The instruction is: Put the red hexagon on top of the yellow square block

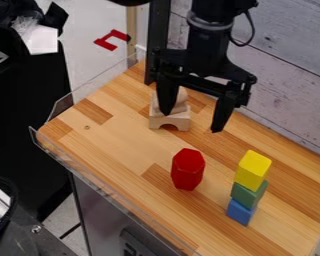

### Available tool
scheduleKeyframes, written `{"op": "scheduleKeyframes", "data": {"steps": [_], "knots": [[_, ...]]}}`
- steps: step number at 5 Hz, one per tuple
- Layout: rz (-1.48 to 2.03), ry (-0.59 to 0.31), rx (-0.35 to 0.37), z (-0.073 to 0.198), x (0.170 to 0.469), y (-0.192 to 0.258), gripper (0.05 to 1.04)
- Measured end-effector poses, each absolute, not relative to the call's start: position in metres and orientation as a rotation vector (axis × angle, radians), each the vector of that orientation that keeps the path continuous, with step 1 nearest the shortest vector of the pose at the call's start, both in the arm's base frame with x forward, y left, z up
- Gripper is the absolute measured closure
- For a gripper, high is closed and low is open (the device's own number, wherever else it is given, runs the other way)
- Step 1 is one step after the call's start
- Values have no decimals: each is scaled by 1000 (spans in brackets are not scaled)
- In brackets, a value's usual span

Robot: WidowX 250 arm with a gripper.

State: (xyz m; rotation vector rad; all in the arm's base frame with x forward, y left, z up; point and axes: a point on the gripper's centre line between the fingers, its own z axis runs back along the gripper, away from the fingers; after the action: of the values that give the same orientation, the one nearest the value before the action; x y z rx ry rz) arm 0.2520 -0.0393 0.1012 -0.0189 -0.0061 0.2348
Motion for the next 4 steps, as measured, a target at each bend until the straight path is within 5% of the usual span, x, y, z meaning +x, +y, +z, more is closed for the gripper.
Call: {"op": "scheduleKeyframes", "data": {"steps": [4], "knots": [[233,-82,-48,75,250,-45,84]]}}
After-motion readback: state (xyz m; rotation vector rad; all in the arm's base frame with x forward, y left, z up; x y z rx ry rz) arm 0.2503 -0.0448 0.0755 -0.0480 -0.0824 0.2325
